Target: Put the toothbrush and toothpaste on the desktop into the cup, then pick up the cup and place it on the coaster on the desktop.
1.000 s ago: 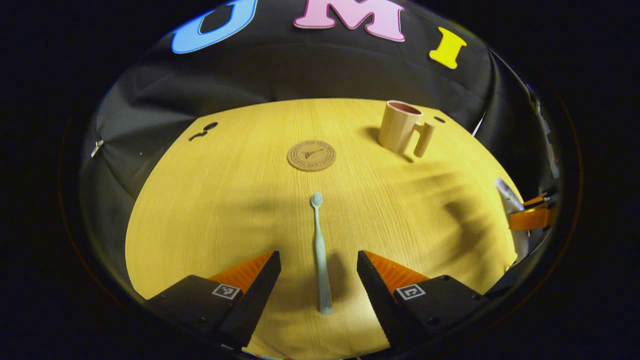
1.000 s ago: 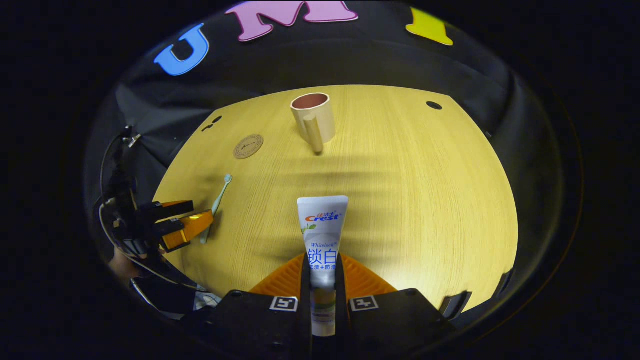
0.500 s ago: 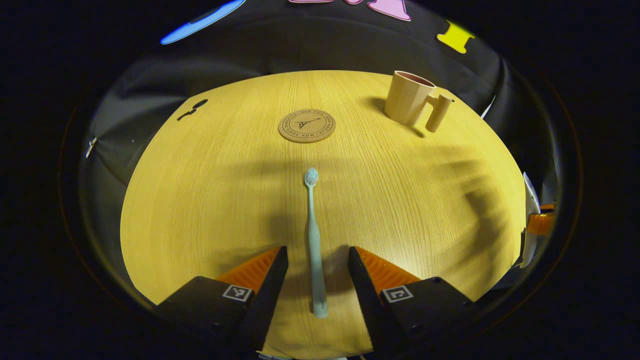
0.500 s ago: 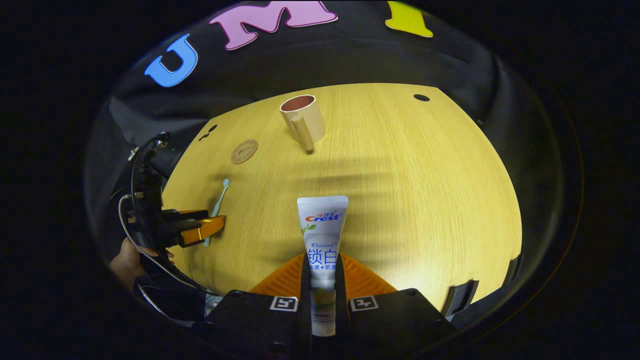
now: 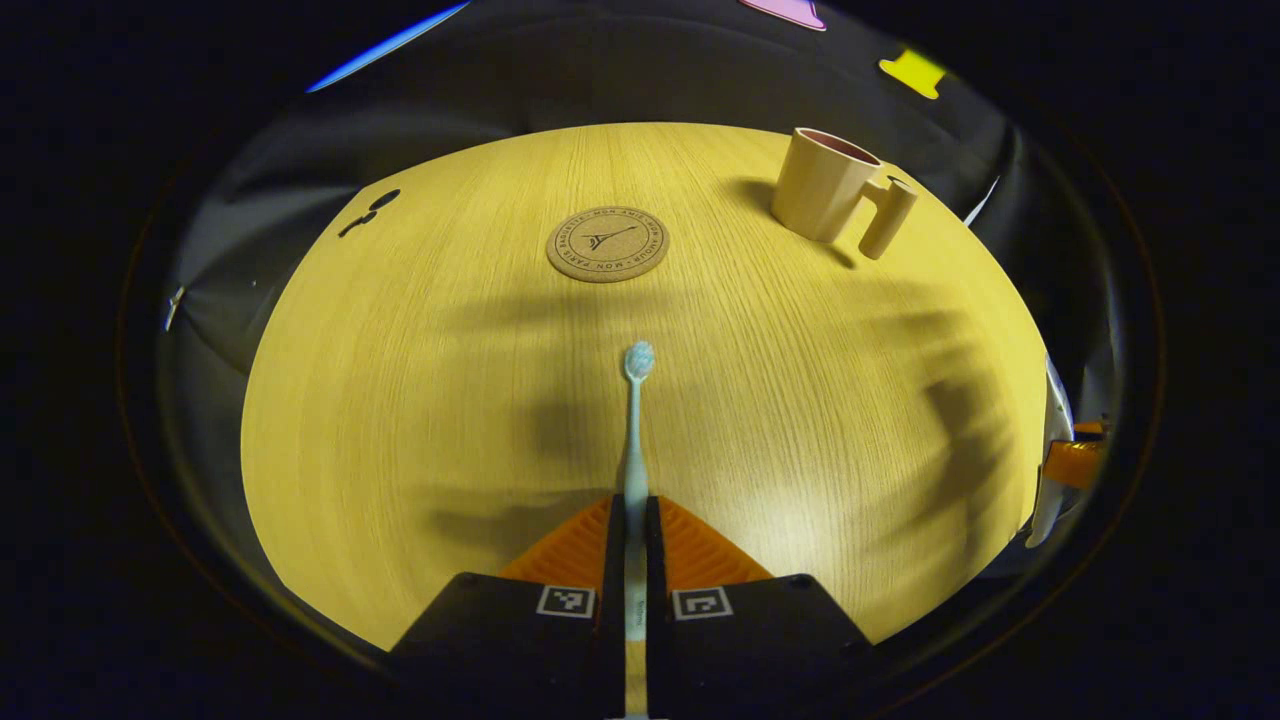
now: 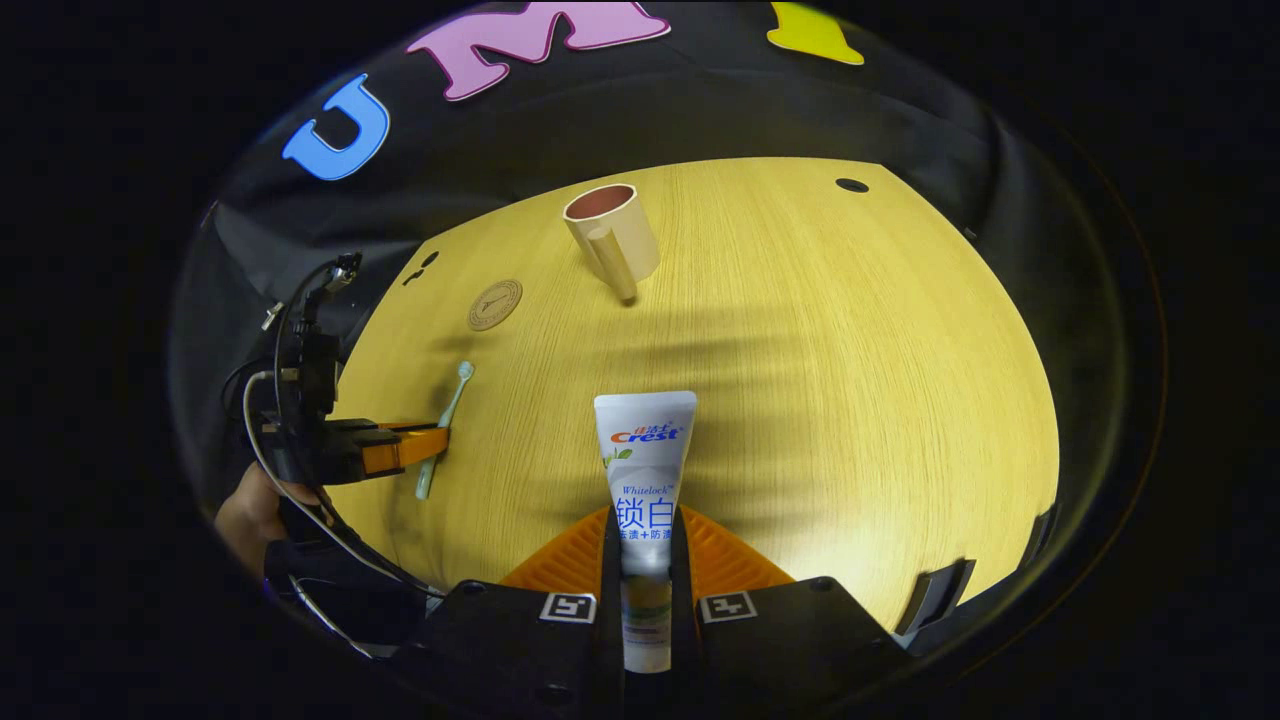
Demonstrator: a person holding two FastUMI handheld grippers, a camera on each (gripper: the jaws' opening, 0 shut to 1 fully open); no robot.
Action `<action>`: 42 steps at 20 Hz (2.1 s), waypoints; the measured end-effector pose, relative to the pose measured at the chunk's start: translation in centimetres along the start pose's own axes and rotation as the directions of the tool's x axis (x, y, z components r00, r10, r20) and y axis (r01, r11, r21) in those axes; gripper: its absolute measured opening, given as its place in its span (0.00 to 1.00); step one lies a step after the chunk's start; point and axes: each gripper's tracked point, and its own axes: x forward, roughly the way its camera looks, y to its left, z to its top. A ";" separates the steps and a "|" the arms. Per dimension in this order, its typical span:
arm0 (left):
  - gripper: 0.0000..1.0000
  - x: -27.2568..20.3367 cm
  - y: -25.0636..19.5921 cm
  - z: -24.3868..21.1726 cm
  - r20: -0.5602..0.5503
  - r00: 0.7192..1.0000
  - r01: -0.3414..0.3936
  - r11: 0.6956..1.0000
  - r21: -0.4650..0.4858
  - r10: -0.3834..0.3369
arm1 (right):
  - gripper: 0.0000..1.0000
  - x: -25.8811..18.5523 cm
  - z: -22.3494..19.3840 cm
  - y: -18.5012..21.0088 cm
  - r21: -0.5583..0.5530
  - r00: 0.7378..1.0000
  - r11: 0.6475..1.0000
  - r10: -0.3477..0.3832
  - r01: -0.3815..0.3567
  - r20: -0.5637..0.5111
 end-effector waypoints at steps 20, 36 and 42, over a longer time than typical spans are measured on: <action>0.07 -7.0 -3.3 3.5 0.337 0.938 0.121 0.988 -0.095 -0.082 | 0.23 -0.9 12.9 2.2 -0.098 0.970 0.994 0.066 -0.044 0.234; 0.07 -11.5 -5.2 8.2 0.512 0.854 0.164 0.981 -0.099 -0.091 | 0.22 4.6 32.5 6.3 -0.182 0.818 0.981 0.157 -0.065 0.553; 0.06 -10.9 -4.5 9.4 0.565 0.823 0.140 0.983 -0.122 -0.048 | 0.22 8.2 35.3 6.4 -0.193 0.741 0.979 0.173 -0.059 0.649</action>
